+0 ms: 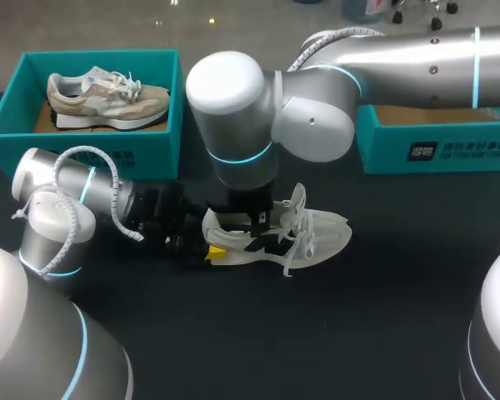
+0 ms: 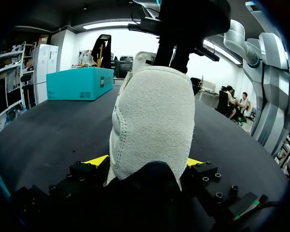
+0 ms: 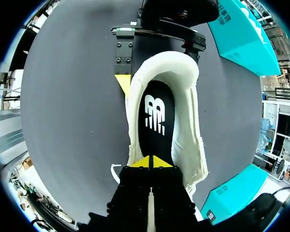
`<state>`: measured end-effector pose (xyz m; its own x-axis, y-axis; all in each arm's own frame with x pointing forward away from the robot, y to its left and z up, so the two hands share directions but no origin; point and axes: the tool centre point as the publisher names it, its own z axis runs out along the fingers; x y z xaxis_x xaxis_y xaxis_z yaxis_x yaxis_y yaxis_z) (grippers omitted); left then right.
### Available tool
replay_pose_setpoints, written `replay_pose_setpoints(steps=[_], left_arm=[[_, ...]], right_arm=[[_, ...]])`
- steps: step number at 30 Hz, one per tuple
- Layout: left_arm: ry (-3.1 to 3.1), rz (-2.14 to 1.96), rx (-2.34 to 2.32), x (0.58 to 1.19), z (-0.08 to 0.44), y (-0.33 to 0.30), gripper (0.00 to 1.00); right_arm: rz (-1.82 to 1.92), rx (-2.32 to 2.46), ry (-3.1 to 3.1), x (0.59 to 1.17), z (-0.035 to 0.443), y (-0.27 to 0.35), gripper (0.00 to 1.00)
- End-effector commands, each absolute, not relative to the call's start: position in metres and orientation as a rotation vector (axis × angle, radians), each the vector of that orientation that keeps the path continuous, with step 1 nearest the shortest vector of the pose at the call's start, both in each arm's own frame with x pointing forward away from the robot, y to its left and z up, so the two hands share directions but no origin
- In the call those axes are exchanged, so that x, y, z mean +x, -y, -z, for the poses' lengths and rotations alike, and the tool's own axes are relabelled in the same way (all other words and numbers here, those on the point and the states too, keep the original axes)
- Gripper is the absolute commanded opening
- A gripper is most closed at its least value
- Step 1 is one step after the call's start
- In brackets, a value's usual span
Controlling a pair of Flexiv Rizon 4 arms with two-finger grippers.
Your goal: Take the shoe out of the shoebox, open the shoe tongue, remove and reinsert the insole, then place the shoe into the shoebox
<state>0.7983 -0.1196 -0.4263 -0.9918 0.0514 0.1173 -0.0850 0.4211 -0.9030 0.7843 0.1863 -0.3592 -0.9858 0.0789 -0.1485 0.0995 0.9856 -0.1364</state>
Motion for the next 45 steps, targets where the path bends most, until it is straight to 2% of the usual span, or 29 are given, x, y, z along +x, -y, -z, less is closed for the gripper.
replay_pose_setpoints(steps=[1, 19, 20, 22, 23, 31, 42, 45], left_arm=[[2.539, -1.623, 0.030, 0.800, 0.430, 0.119, 0.00], [2.539, -1.623, 0.030, 0.800, 0.430, 0.119, 0.00], [2.539, -1.623, 0.030, 0.800, 0.430, 0.119, 0.00], [2.539, -1.623, 0.030, 0.800, 0.430, 0.119, 0.00], [2.539, -1.623, 0.030, 0.800, 0.430, 0.119, 0.00], [2.539, -1.623, 0.030, 0.800, 0.430, 0.119, 0.00], [2.539, -1.623, 0.030, 0.800, 0.430, 0.119, 0.00], [2.539, -1.623, 0.030, 0.800, 0.430, 0.119, 0.00]], right_arm=[[0.201, 0.142, -3.001, 0.791, 0.367, -0.183, 0.00], [0.130, 0.235, -3.029, 0.803, 0.397, -0.183, 0.00], [0.122, 0.245, -3.016, 0.803, 0.398, -0.182, 0.04], [0.116, 0.254, -3.013, 0.805, 0.398, -0.182, 0.20], [0.112, 0.255, -3.006, 0.805, 0.398, -0.182, 0.24], [0.089, 0.246, -2.997, 0.812, 0.406, -0.182, 0.33], [0.123, 0.232, -3.096, 0.805, 0.442, -0.185, 0.33], [0.143, 0.251, -3.127, 0.800, 0.449, -0.184, 0.28]])
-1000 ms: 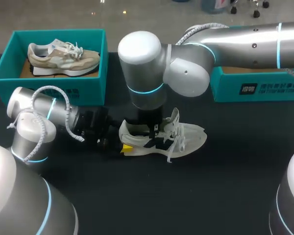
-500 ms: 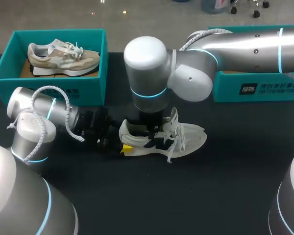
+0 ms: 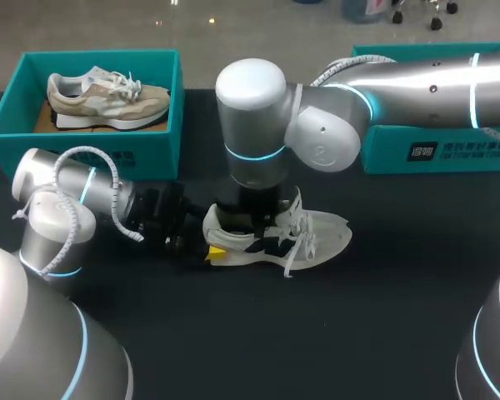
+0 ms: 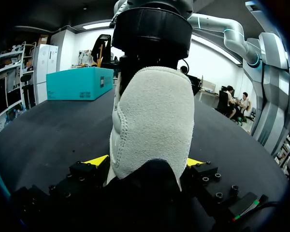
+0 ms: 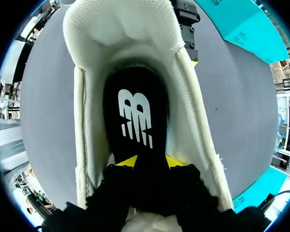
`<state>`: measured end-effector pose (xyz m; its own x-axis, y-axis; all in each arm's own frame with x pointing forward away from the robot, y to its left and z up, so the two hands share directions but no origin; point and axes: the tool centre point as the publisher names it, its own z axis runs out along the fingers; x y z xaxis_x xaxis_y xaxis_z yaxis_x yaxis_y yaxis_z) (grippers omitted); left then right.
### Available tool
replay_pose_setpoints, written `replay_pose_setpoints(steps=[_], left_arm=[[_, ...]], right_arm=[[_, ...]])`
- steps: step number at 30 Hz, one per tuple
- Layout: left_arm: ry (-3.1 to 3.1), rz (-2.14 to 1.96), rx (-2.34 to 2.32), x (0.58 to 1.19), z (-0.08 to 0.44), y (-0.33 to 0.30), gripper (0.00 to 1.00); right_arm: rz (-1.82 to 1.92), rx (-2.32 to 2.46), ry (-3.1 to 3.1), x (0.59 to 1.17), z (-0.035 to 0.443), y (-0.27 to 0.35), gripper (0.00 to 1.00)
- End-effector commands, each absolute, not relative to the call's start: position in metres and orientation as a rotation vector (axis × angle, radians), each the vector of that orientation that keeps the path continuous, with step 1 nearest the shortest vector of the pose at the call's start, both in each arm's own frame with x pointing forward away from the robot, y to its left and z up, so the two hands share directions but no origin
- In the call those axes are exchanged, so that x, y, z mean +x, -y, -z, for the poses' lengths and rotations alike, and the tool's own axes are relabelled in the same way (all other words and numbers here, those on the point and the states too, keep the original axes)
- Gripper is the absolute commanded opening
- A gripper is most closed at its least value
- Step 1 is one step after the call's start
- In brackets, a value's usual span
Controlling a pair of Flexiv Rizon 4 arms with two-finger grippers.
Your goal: Take the shoe out of the shoebox, open the shoe tongue, remove and reinsert the insole, then place the shoe into the shoebox
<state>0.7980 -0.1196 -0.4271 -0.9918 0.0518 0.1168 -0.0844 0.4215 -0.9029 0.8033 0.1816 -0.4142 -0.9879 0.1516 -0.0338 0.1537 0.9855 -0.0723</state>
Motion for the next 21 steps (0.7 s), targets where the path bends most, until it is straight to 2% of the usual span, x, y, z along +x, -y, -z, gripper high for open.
replay_pose_setpoints(steps=[1, 5, 13, 21], left_arm=[[2.539, -1.623, 0.030, 0.800, 0.430, 0.119, 0.00], [2.539, -1.623, 0.030, 0.800, 0.430, 0.119, 0.00], [2.539, -1.623, 0.030, 0.800, 0.430, 0.119, 0.00], [2.539, -1.623, 0.030, 0.800, 0.430, 0.119, 0.00]], right_arm=[[0.156, 0.260, -3.142, 0.798, 0.452, -0.183, 0.24], [0.171, 0.285, -3.165, 0.793, 0.459, -0.180, 0.00], [0.127, 0.352, -3.179, 0.791, 0.444, -0.172, 0.00], [0.027, 0.335, -3.132, 0.792, 0.390, -0.161, 0.00]])
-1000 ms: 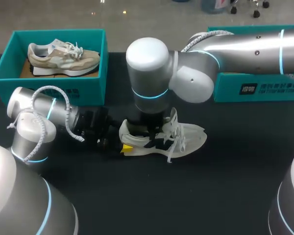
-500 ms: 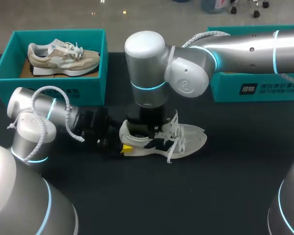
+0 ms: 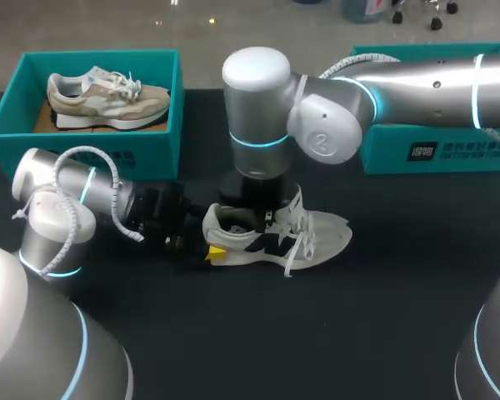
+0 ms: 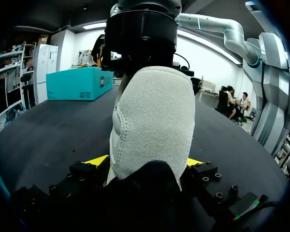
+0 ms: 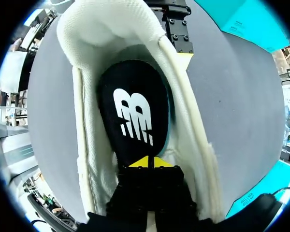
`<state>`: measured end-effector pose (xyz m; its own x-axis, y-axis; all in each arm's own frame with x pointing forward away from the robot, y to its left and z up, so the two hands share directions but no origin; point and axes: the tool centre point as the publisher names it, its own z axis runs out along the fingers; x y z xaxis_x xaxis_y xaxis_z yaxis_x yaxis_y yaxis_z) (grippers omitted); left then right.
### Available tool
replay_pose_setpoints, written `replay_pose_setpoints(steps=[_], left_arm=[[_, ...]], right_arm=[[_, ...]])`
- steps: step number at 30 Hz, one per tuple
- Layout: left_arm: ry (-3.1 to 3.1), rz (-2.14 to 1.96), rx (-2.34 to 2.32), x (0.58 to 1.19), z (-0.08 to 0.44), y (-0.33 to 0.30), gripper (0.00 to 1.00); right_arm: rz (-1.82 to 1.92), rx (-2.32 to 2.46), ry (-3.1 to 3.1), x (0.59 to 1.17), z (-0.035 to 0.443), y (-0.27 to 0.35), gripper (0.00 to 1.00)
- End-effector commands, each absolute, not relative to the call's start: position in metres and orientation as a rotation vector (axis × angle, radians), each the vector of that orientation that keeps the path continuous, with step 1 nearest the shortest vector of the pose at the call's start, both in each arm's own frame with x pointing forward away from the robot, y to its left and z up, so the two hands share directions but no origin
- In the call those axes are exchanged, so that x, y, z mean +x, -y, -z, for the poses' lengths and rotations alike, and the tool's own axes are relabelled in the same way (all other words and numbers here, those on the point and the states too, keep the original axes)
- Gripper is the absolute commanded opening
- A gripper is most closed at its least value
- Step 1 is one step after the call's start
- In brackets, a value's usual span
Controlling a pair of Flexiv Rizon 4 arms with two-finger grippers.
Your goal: Take the shoe out of the shoebox, open the shoe tongue, remove and reinsert the insole, then place the shoe into the shoebox
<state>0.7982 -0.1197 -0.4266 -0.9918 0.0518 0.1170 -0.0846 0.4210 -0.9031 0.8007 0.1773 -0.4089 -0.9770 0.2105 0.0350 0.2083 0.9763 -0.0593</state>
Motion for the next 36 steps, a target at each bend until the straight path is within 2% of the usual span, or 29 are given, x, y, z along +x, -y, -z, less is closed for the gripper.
replay_pose_setpoints(steps=[1, 12, 25, 36], left_arm=[[2.539, -1.623, 0.030, 0.800, 0.430, 0.119, 0.00], [2.539, -1.623, 0.030, 0.800, 0.430, 0.119, 0.00], [2.539, -1.623, 0.030, 0.800, 0.430, 0.119, 0.00], [2.539, -1.623, 0.030, 0.800, 0.430, 0.119, 0.00]], right_arm=[[-0.023, -0.333, 3.129, 0.793, 0.382, -0.159, 0.00], [0.093, -0.402, 3.161, 0.802, 0.360, -0.149, 0.00], [0.132, -0.338, 3.174, 0.807, 0.377, -0.189, 0.00], [0.054, -0.299, 3.162, 0.804, 0.400, -0.197, 0.00]])
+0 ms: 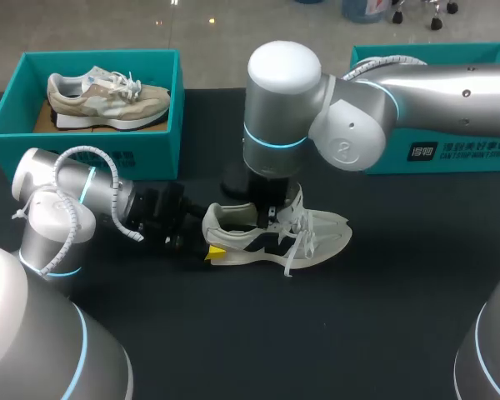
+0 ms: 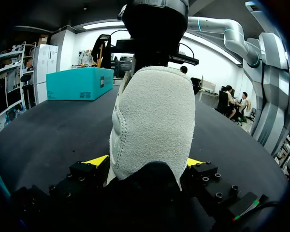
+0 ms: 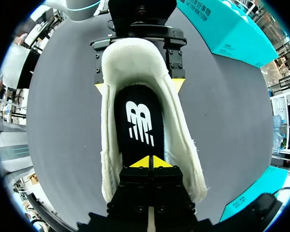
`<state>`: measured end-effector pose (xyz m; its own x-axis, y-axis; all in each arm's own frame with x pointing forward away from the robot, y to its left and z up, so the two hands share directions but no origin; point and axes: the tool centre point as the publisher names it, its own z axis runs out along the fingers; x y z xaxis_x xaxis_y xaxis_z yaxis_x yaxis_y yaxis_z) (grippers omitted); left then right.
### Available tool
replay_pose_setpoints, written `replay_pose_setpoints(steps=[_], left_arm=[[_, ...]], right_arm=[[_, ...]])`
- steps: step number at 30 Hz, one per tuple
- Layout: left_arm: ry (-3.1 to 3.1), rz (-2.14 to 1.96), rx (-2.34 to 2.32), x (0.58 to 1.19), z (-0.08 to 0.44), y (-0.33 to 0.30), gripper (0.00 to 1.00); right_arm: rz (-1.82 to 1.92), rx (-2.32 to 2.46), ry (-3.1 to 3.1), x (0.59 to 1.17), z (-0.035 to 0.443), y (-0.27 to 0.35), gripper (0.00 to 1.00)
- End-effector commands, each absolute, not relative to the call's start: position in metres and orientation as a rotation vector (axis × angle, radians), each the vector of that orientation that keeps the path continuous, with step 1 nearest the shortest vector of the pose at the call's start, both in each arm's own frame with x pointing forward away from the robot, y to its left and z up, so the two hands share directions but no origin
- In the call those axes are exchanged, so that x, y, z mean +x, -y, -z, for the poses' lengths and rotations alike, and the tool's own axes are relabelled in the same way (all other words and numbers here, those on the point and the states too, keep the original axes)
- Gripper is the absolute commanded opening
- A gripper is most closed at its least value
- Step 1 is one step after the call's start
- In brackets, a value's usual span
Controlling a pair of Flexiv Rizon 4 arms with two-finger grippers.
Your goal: Take the shoe out of the shoebox, open the shoe tongue, remove and reinsert the insole, then place the shoe into the shoebox
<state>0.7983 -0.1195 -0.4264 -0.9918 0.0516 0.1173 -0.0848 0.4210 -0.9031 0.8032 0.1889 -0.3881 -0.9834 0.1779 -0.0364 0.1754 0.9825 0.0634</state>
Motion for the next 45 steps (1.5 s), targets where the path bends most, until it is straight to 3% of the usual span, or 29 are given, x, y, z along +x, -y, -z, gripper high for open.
replay_pose_setpoints(steps=[1, 3, 6, 8, 15, 24, 29, 33, 39, 41, 43, 45], left_arm=[[2.539, -1.623, 0.030, 0.800, 0.430, 0.119, 0.00], [2.539, -1.623, 0.030, 0.800, 0.430, 0.119, 0.00], [2.539, -1.623, 0.030, 0.800, 0.430, 0.119, 0.00], [2.539, -1.623, 0.030, 0.800, 0.430, 0.119, 0.00], [2.539, -1.623, 0.030, 0.800, 0.430, 0.119, 0.00], [2.539, -1.623, 0.030, 0.800, 0.430, 0.119, 0.00], [2.539, -1.623, 0.030, 0.800, 0.430, 0.119, 0.00], [2.539, -1.623, 0.030, 0.800, 0.430, 0.119, 0.00], [2.539, -1.623, 0.030, 0.800, 0.430, 0.119, 0.00], [2.539, -1.623, 0.030, 0.800, 0.430, 0.119, 0.00], [2.539, -1.623, 0.030, 0.800, 0.430, 0.119, 0.00], [2.539, -1.623, 0.030, 0.800, 0.430, 0.119, 0.00]], right_arm=[[-0.053, 0.305, -3.092, 0.803, 0.402, -0.196, 0.00], [-0.048, 0.313, -3.095, 0.801, 0.404, -0.195, 0.09], [-0.043, 0.335, -3.086, 0.800, 0.404, -0.193, 0.38], [-0.042, 0.357, -3.071, 0.804, 0.405, -0.189, 0.43], [-0.050, 0.373, -3.042, 0.815, 0.403, -0.189, 0.45], [-0.029, 0.354, -3.120, 0.810, 0.436, -0.194, 0.47], [0.011, 0.366, -3.180, 0.802, 0.452, -0.194, 0.45], [0.031, 0.393, -3.208, 0.796, 0.459, -0.191, 0.33], [0.045, 0.412, -3.237, 0.787, 0.467, -0.192, 0.27], [0.051, 0.423, -3.245, 0.784, 0.471, -0.191, 0.20], [0.060, 0.427, -3.254, 0.782, 0.474, -0.190, 0.02], [0.062, 0.428, -3.256, 0.781, 0.475, -0.189, 0.00]])
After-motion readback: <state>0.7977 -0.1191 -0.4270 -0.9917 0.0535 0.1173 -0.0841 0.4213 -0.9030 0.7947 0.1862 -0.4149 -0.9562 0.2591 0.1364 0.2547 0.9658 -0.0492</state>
